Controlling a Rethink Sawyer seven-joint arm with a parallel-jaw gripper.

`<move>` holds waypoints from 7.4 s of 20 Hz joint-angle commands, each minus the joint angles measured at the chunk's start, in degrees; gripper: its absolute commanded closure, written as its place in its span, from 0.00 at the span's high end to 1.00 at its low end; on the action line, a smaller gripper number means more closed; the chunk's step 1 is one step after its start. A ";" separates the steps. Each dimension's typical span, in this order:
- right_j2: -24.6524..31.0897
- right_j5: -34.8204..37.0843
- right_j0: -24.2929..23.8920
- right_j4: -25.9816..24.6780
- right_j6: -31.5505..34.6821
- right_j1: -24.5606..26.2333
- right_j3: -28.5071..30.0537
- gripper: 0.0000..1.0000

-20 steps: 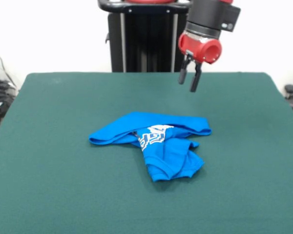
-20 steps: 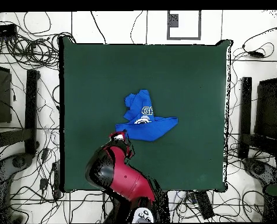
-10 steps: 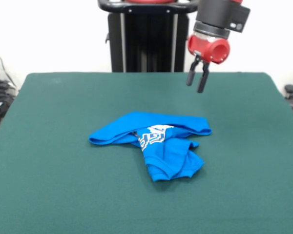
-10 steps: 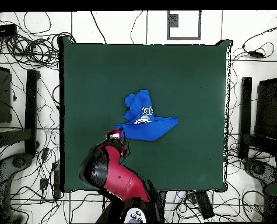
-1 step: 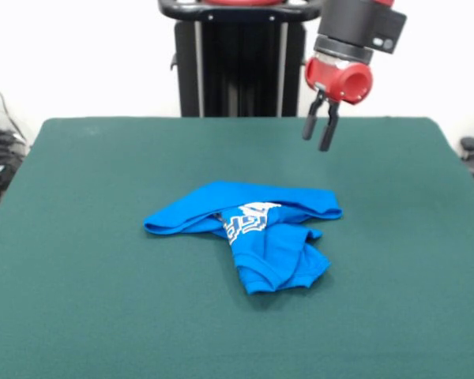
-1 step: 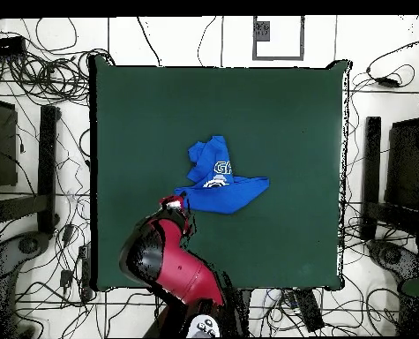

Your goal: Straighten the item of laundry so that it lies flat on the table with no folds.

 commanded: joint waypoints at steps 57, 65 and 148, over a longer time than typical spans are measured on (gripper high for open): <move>2.84 5.23 2.44 11.04 8.02 10.36 -10.14 1.00; 0.41 7.38 4.78 13.27 7.98 11.17 -11.18 1.00; -0.22 8.89 4.95 10.13 8.49 14.87 -18.96 1.00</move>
